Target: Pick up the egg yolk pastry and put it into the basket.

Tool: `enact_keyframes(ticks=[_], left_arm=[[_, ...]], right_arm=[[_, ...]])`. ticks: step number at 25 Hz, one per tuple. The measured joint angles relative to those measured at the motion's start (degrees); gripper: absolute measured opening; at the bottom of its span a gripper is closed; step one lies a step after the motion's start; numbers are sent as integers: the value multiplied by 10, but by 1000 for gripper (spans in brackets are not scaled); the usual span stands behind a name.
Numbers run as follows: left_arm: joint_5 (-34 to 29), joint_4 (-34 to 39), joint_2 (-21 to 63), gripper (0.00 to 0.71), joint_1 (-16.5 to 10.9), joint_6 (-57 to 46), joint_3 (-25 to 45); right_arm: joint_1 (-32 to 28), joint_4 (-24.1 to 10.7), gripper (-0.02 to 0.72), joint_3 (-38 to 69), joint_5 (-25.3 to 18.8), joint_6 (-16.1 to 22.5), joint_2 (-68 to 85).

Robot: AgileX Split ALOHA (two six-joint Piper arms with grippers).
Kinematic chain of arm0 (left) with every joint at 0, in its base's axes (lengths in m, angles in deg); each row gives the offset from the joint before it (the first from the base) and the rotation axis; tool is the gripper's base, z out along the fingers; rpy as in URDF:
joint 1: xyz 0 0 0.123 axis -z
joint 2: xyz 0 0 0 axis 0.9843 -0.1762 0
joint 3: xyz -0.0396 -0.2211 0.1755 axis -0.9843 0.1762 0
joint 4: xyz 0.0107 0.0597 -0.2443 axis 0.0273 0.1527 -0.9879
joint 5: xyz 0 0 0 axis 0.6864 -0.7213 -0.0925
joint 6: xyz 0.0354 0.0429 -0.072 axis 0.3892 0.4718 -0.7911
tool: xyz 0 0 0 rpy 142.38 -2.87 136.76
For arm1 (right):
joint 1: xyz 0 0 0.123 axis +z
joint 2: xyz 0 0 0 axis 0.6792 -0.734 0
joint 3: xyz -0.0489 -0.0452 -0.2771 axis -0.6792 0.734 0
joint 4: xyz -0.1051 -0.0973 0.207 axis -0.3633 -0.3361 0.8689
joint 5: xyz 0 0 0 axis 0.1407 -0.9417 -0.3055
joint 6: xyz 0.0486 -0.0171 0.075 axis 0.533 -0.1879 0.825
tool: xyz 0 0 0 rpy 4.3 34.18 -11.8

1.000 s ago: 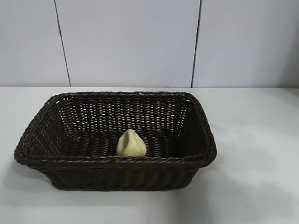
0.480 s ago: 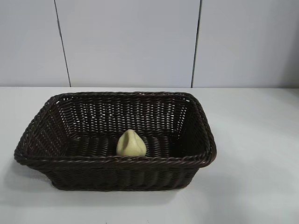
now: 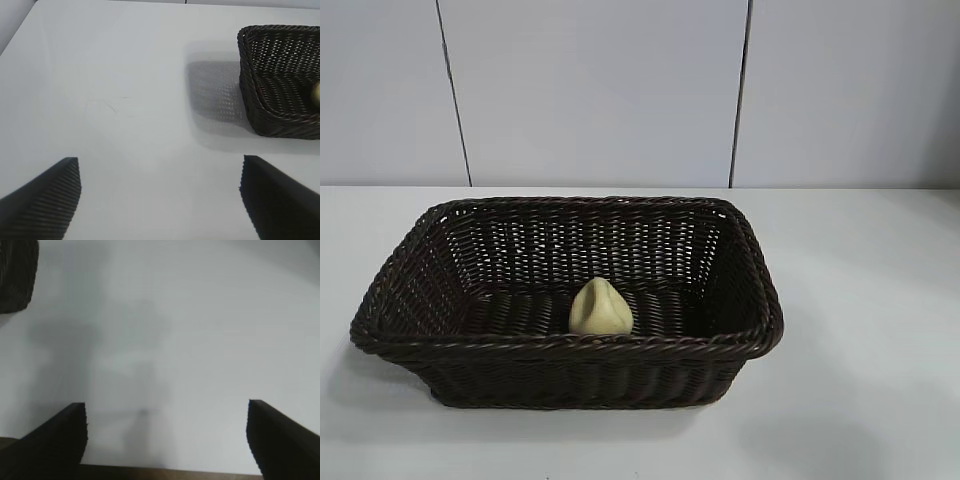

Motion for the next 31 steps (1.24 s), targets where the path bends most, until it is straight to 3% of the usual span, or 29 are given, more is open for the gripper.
enact_keyframes(ticks=[8, 17, 31], left_arm=[[0, 0, 0, 629, 0, 0, 0], [0, 0, 0, 629, 0, 0, 0], [0, 0, 0, 629, 0, 0, 0]], right_arm=[[0, 7, 624, 0, 8, 0, 39], [0, 7, 624, 0, 7, 0, 188], [0, 7, 624, 0, 7, 0, 191]])
